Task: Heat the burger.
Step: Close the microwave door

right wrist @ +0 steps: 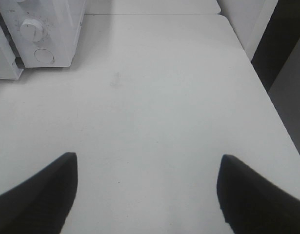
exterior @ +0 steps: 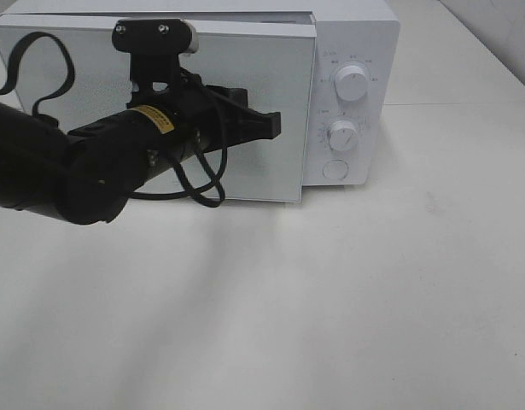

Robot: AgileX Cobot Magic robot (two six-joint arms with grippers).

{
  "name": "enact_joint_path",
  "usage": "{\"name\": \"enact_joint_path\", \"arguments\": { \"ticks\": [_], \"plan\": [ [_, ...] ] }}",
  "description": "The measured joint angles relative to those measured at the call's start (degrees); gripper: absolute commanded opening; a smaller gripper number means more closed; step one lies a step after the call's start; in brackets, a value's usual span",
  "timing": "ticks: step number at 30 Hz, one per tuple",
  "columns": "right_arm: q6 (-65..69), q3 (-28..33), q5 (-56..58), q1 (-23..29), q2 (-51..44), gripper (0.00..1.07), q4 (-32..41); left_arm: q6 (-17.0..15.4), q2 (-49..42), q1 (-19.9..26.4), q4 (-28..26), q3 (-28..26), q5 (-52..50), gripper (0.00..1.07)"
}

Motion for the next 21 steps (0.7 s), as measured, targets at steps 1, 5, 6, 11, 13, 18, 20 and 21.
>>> {"name": "enact_joint_path", "arguments": {
  "ticks": [1,5,6,11,13,18,20,21],
  "plan": [
    [0.00,0.00,0.00,0.00,0.00,0.75,0.00,0.06,0.69,0.00,-0.34,-1.09,0.00,0.00],
    [0.00,0.00,0.00,0.00,0.00,0.75,0.00,0.11,2.35,-0.11,-1.03,-4.18,0.69,0.00],
    [0.00,0.00,0.00,0.00,0.00,0.75,0.00,0.17,3.50,-0.11,-1.03,-6.36,1.26,0.00],
    [0.00,0.00,0.00,0.00,0.00,0.75,0.00,2.18,6.82,-0.97,-1.03,-11.34,4.24,0.00],
    [0.00,0.00,0.00,0.00,0.00,0.75,0.00,3.09,7.51,-1.20,-1.32,-12.32,4.64,0.00],
    [0.00,0.00,0.00,0.00,0.00,0.75,0.00,7.39,9.40,-1.38,-4.53,-15.87,6.25,0.00],
    [0.00,0.00,0.00,0.00,0.00,0.75,0.00,10.20,9.91,-1.55,-7.16,-17.19,6.65,0.00],
    [0.00,0.00,0.00,0.00,0.00,0.75,0.00,10.20,9.91,-1.55,-7.16,-17.19,6.65,0.00]
  ]
}}
